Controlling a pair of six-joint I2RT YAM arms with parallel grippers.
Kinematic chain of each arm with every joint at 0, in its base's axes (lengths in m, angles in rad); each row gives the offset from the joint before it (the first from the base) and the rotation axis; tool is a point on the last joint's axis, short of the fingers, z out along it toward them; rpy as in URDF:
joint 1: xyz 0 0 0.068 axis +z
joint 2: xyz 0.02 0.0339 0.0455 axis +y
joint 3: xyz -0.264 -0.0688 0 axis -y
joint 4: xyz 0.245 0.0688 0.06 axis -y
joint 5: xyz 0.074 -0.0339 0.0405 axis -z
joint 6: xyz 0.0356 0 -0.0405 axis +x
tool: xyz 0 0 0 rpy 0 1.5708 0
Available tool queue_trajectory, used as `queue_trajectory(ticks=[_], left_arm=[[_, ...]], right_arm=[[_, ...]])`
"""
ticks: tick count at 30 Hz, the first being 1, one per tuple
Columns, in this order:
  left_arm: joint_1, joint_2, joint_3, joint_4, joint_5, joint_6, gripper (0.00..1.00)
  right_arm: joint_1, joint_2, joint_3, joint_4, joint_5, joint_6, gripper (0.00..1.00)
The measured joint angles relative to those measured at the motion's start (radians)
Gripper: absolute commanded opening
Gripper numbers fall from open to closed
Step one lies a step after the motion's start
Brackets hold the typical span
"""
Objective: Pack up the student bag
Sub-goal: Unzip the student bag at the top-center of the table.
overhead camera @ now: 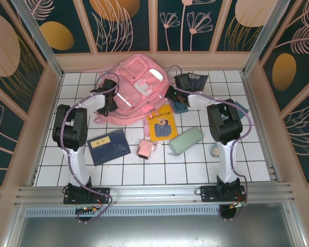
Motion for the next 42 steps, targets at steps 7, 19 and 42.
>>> queue_trajectory(ticks=[7, 19, 42], left_arm=[[-0.104, -0.160, -0.149, 0.164, 0.143, -0.087, 0.38], [-0.296, -0.142, -0.237, 0.343, 0.253, -0.304, 0.35], [-0.087, -0.035, -0.026, 0.077, 0.074, -0.063, 0.47]], right_arm=[[0.000, 0.013, -0.005, 0.008, 0.021, 0.000, 0.00], [-0.001, 0.032, -0.005, 0.043, 0.119, 0.000, 0.00], [0.114, 0.100, 0.126, -0.058, 0.024, -0.004, 0.00]])
